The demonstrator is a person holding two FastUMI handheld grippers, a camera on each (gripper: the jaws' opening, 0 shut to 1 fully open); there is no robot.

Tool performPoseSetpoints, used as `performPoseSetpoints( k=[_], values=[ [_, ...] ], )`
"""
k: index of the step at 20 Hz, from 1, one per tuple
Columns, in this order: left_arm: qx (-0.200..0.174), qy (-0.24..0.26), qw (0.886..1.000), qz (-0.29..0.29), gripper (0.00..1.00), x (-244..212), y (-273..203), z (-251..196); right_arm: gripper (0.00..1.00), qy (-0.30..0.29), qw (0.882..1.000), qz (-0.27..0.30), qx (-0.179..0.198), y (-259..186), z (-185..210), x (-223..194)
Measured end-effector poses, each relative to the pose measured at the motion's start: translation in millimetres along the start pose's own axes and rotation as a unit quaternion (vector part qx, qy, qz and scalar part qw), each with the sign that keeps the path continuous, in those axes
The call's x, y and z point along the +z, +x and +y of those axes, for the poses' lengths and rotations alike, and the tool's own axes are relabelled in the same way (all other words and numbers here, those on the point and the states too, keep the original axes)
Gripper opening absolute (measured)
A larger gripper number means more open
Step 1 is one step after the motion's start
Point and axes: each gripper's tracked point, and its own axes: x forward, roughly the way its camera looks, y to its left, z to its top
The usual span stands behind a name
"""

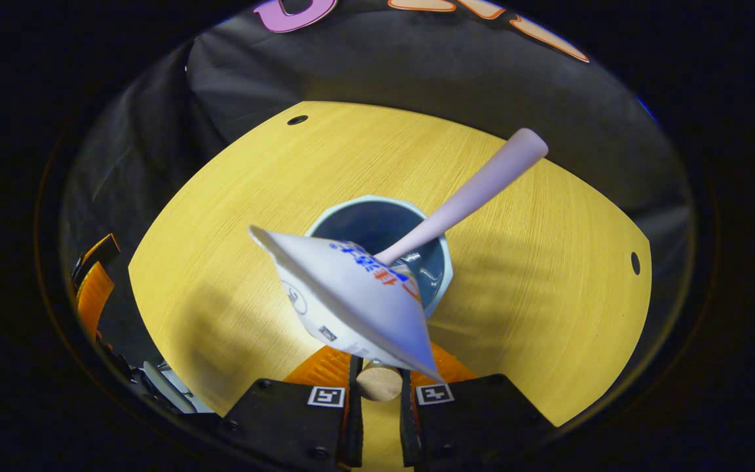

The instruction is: Put the toothbrush and toothpaste on the desktop into the cup, then pick up the cup and place it on the coaster on the desktop.

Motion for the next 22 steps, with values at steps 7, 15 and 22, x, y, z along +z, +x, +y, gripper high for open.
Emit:
performPoseSetpoints(
  k=[7,15,22],
  values=[
    [0.006,-0.024,1.000,0.007,0.94,-6,4,7,0.25,-0.005,1.000,0.017,-0.012,29,26,13],
    [-0.006,-0.013,1.000,0.012,0.94,-8,3,-5,0.40,0.018,0.999,-0.002,0.038,-28,1,-9],
    [-0.037,0.007,0.999,0.010,0.94,0,1,-35,0.99,0.049,0.994,-0.098,0.027,-216,-25,-36]
  ],
)
